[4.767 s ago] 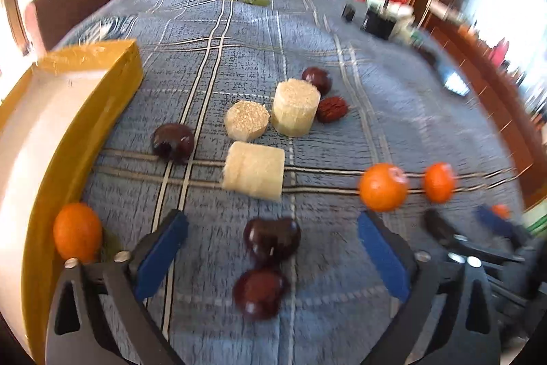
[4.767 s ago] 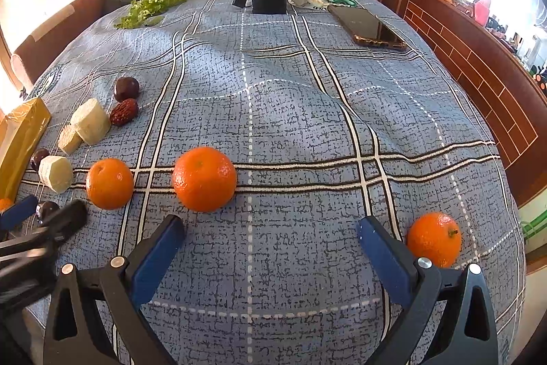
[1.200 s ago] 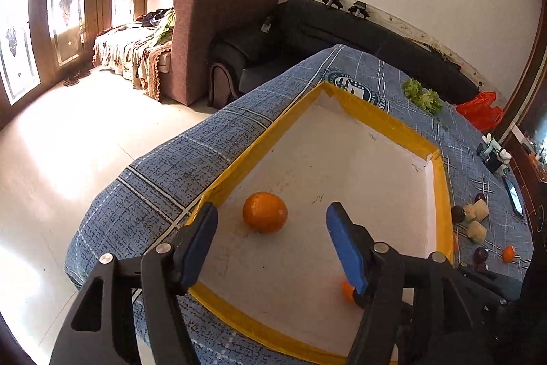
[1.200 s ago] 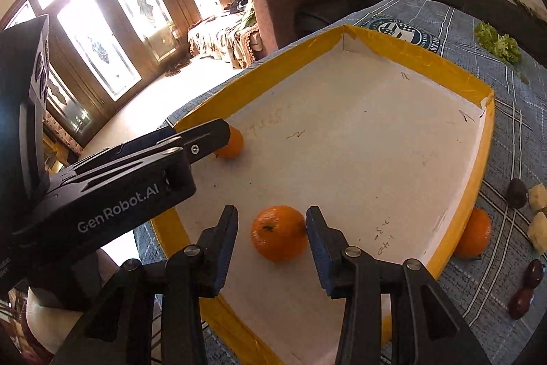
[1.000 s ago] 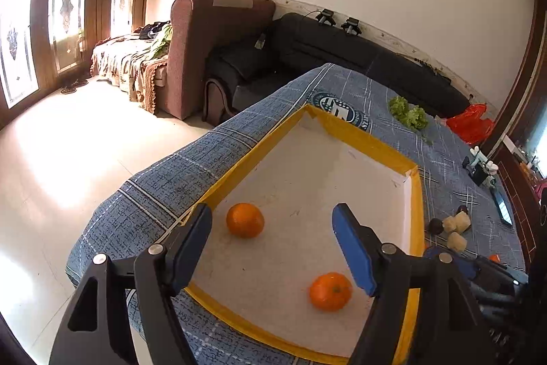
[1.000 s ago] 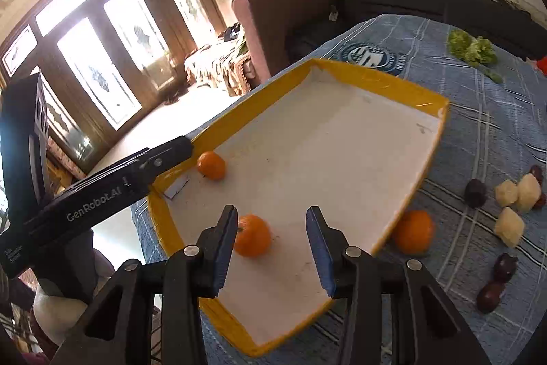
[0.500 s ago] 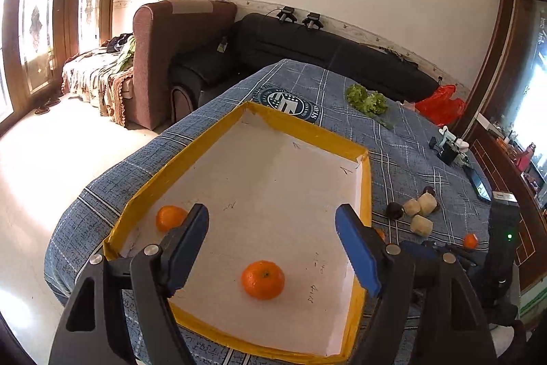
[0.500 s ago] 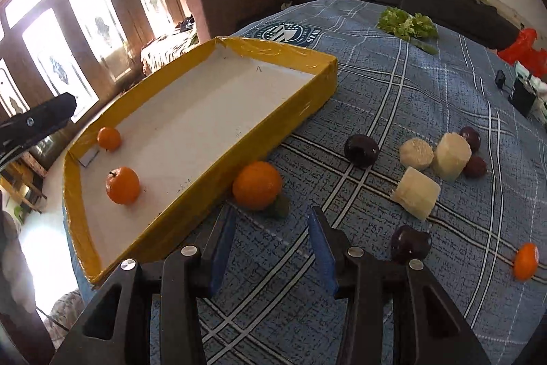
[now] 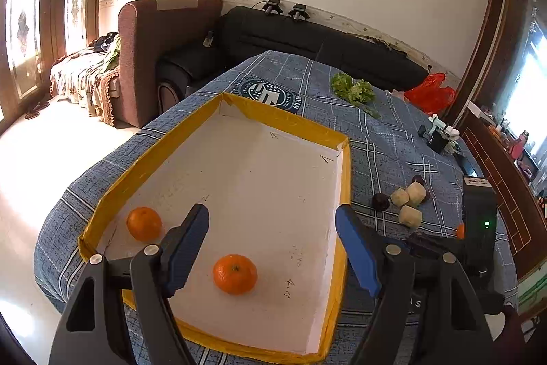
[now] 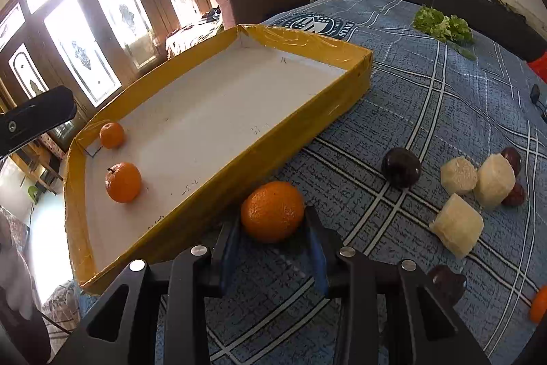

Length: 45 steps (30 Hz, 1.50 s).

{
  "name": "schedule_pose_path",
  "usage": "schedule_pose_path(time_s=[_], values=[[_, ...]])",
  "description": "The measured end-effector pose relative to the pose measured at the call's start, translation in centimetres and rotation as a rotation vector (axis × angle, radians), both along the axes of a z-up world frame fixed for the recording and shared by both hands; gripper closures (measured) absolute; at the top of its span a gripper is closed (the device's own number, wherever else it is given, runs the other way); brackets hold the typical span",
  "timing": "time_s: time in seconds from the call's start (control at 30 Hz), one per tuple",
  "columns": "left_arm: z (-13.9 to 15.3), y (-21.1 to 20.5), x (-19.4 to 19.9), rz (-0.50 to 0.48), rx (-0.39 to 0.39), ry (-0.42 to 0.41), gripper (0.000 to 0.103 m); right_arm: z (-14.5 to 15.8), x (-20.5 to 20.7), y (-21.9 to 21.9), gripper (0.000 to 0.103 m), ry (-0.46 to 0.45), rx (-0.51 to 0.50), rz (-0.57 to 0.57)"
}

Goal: Organize fruits
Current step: 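Grasp a dark red plum with the left tool while the right tool grasps an orange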

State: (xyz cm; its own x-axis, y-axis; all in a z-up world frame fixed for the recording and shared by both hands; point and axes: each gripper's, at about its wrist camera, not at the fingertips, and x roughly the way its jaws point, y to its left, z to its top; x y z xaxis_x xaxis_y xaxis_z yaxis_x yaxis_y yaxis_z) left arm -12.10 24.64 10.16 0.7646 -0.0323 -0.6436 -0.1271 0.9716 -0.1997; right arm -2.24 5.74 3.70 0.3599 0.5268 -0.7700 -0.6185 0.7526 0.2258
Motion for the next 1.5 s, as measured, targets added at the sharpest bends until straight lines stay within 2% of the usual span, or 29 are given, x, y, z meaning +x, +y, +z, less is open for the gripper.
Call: schedule_pose_path(time_s=[0.1,0.23,0.37,0.5,0.6,0.7,0.87,0.97,1.07,1.1,1.13,1.23,1.33,1.5], values=[[0.1,-0.9,0.0,-0.030,0.008,-0.001,0.027,0.8,-1.7,-1.3,0.063,0.031,0.049,0.013],[0.3,-2.9,0.1,-0.096,0.017,-0.002,0.027,1.5,-5.1,-4.2,0.063,0.033,0.062,0.003],[-0.6,-6.3,0.8,-0.192,0.021,0.022,0.027,1.5,-7.3,-9.3,0.063,0.030,0.043,-0.100],[-2.9,-11.3,1.9,-0.332,0.007,0.071,0.027,1.3,-6.8,-13.5,0.063,0.017,0.007,-0.232],[-4.7,-14.9,2.4,-0.414,0.061,0.101,0.027,0.9,-6.1,-15.7,0.063,0.030,0.026,-0.299],[-5.6,-17.2,3.2,-0.453,0.116,0.100,0.027,0.6,-5.8,-16.7,0.063,0.035,0.039,-0.316],[-7.0,-18.4,5.2,-0.478,0.135,0.146,0.028,0.8,-6.2,-17.5,0.063,0.029,0.069,-0.318],[-7.8,-19.4,6.0,-0.502,0.150,0.182,0.040,0.8,-6.2,-17.9,0.063,0.025,0.078,-0.318],[-8.4,-20.5,6.4,-0.517,0.180,0.215,0.062,0.8,-6.2,-17.8,0.063,0.028,0.086,-0.318],[-8.7,-20.8,6.6,-0.526,0.183,0.237,0.073,0.8,-6.2,-17.9,0.063,0.027,0.087,-0.319],[-8.8,-21.0,6.6,-0.524,0.194,0.236,0.077,0.9,-6.2,-17.9,0.063,0.026,0.088,-0.319],[-8.9,-20.9,6.4,-0.511,0.190,0.234,0.078,1.1,-6.4,-17.7,0.063,0.021,0.089,-0.326],[-8.2,-19.3,6.0,-0.476,0.121,0.218,0.078,1.8,-6.6,-17.3,0.063,0.009,0.087,-0.325],[-4.5,-14.3,4.2,-0.395,0.023,0.139,0.078,3.9,-6.8,-15.3,0.063,-0.026,0.088,-0.295]])
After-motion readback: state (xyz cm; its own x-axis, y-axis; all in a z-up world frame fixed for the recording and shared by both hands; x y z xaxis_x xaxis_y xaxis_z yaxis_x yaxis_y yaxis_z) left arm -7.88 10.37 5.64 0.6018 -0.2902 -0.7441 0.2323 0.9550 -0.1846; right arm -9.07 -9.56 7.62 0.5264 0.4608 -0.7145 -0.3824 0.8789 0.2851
